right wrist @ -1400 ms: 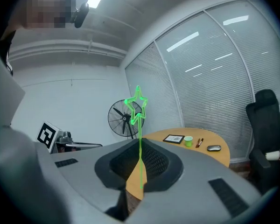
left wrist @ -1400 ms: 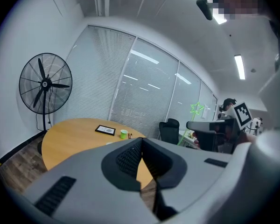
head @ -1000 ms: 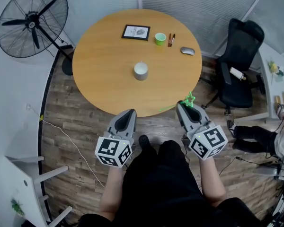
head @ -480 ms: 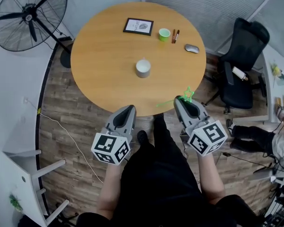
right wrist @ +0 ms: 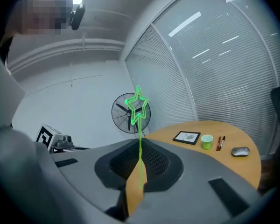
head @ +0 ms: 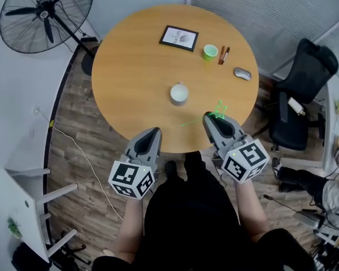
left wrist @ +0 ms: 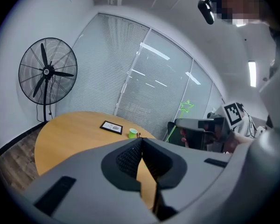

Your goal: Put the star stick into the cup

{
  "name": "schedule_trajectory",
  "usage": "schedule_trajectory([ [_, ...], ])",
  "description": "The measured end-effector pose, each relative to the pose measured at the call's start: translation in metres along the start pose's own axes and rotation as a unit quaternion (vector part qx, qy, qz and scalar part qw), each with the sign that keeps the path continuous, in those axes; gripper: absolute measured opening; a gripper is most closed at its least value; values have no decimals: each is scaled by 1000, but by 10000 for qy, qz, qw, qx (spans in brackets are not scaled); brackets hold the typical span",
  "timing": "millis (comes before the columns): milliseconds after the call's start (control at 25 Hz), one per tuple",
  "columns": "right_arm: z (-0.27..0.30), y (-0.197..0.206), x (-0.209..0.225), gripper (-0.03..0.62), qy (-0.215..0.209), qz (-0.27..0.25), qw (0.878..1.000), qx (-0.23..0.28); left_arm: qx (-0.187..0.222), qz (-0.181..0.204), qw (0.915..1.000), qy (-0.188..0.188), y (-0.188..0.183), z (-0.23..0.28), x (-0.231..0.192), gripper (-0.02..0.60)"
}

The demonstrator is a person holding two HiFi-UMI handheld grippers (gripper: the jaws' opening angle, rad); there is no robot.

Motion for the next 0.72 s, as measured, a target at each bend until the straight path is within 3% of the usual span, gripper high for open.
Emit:
schedule_trajectory([
  [320, 60, -13, 45, 25, -629, 67, 9975, -316, -68, -126, 9984, -556, -8, 41, -17, -2],
  [720, 117, -5, 105, 25, -1032, 445, 9913, -687, -194, -273, 9911, -1287, -6, 74, -18, -3],
])
Point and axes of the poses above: the fingertips, and each gripper's own axes: z forward along the fingers, x to its right, y out of its underside, the point moved 7 cm from there along -z, backward along the fingers, and after that the axes turned 6 degrees about x, right-handed, at the moved point
